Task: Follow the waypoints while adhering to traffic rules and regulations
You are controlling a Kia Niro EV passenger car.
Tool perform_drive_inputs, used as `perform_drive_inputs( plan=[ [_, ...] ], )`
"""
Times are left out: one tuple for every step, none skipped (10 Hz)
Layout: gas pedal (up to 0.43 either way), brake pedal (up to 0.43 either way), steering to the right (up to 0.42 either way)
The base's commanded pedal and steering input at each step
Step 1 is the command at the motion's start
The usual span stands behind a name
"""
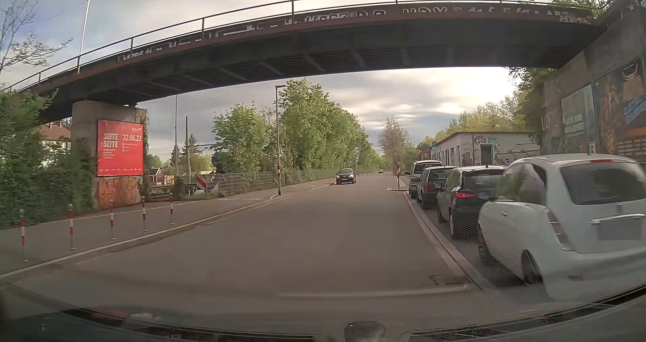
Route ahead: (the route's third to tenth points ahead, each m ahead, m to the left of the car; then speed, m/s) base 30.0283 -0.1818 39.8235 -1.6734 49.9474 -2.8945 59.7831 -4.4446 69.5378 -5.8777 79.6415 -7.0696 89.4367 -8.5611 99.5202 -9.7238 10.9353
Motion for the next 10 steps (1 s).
perform_drive_inputs(
  plan=[
    [0.079, 0.0, 0.036],
    [0.098, 0.0, 0.036],
    [0.098, 0.0, 0.036],
    [0.098, 0.0, 0.036],
    [0.098, 0.0, 0.035],
    [0.098, 0.0, 0.035],
    [0.098, 0.0, 0.034],
    [0.098, 0.0, 0.033],
    [0.098, 0.0, 0.032],
    [0.098, 0.0, 0.026]
  ],
)
